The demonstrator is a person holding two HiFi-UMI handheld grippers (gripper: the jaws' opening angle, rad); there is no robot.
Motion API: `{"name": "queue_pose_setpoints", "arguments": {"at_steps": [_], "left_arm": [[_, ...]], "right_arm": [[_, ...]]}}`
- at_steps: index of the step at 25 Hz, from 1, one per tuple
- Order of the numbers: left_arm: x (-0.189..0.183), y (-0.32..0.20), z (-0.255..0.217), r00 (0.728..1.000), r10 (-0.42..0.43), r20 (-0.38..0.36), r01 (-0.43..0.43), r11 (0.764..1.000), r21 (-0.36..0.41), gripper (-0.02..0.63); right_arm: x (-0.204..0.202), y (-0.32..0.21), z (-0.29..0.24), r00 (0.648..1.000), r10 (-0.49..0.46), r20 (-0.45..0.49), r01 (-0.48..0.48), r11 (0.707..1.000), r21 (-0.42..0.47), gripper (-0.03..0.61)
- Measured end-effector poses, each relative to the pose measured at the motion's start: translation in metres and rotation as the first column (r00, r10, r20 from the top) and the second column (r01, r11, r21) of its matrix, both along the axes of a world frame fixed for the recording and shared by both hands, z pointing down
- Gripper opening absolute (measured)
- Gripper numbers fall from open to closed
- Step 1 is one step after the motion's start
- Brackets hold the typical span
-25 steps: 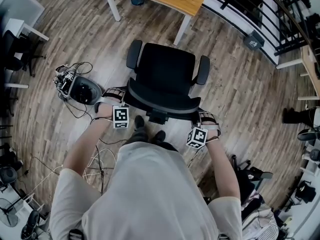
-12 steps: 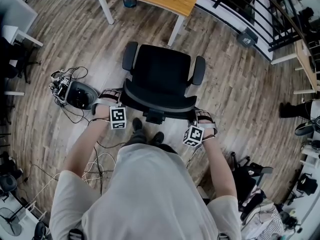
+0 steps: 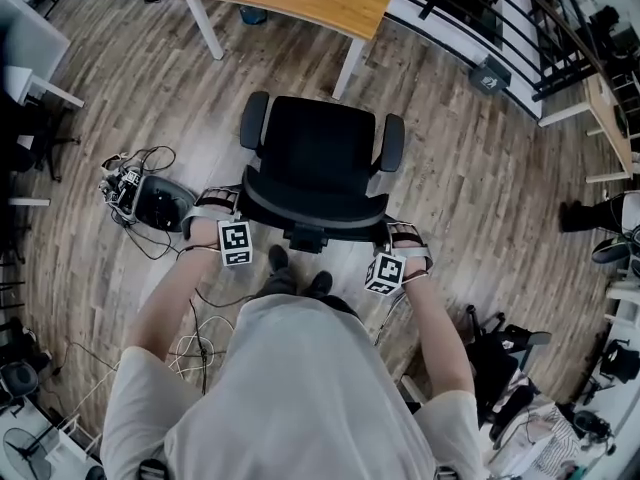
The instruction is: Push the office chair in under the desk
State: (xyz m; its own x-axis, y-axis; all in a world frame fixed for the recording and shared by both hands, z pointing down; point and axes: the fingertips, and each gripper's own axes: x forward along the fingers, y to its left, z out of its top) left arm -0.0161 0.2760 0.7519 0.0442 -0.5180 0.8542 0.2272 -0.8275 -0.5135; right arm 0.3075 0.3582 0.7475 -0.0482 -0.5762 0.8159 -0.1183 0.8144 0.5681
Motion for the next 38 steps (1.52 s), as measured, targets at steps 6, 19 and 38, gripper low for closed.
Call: {"name": "queue_pose_setpoints", "arguments": {"at_steps": [6, 19, 38], "left_arm": [[-0.033, -0.026, -0.001, 1.000, -0.026, 0.004, 0.026, 1.000, 0.008, 0.092], [-0.077, -0.080, 0.000, 0.997, -0.054, -0.055, 0.055, 0.998, 0.019, 0.091], [-0.121, -0.185, 0.000, 0.993, -0.100, -0.058, 0.102, 0.994, 0.034, 0.091]], "right_arm": [[-0.031, -0.031, -0.001, 1.000, -0.012, -0.004, 0.012, 1.000, 0.005, 0.067], [-0.075, -0.093, -0.004, 0.999, -0.037, -0.008, 0.037, 0.999, 0.028, 0.067], [-0.117, -0.213, -0.001, 0.998, -0.062, -0.003, 0.062, 0.997, 0.053, 0.072]]}}
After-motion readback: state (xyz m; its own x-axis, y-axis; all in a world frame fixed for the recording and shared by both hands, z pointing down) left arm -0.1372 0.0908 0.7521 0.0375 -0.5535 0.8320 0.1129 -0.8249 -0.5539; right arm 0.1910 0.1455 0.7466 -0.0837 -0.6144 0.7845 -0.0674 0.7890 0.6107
